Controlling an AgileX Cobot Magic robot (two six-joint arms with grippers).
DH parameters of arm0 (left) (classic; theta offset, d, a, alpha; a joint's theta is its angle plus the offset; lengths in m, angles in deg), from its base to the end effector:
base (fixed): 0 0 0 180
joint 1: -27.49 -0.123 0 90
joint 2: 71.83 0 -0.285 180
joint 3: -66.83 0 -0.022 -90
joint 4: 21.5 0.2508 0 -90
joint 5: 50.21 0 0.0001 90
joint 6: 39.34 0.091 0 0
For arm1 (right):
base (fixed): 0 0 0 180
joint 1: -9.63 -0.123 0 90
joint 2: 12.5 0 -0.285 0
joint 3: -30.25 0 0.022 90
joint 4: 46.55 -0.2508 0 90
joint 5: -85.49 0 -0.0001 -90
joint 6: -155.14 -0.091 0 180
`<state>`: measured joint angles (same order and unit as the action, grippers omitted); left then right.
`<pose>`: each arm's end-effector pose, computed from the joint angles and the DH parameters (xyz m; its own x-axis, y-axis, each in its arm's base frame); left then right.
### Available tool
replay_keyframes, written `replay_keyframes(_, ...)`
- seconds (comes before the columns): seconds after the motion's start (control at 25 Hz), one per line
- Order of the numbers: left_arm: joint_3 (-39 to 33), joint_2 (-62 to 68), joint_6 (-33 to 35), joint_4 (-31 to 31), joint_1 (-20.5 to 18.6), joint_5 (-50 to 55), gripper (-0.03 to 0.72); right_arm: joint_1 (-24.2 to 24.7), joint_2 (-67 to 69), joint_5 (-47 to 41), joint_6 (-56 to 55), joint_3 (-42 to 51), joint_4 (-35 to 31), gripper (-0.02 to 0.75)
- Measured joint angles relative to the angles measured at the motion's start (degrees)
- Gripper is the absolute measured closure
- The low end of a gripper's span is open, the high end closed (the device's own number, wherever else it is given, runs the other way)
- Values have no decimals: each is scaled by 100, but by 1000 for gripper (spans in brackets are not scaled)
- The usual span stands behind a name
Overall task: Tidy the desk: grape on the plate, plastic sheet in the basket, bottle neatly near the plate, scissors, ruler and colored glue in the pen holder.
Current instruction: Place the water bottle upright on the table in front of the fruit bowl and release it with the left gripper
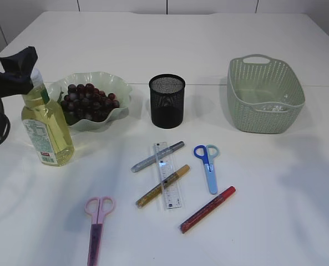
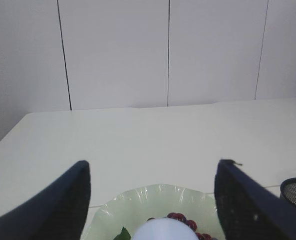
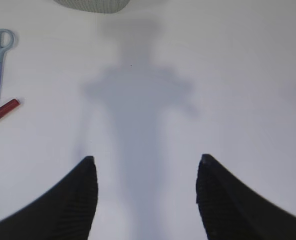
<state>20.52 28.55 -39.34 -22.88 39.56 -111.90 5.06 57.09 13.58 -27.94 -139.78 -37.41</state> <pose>0.2919 -0.0605 0.2136 0.0830 -0.0294 -0.9961 0.1894 0.9818 -0.0132 0.1870 0.0012 0.3783 -0.8740 -0.0661 -0.4815 -0.0030 0.9914 -0.1305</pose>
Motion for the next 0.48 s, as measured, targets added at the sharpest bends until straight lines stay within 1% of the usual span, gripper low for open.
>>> replay_keyframes(0.2, -13, -673, 0, -9, 0, 886, 152, 0, 0, 0, 0, 0, -4, 248)
replay_keyframes(0.48, -25, -1549, 0, -22, 0, 2776, 157, 0, 0, 0, 0, 0, -198, 248)
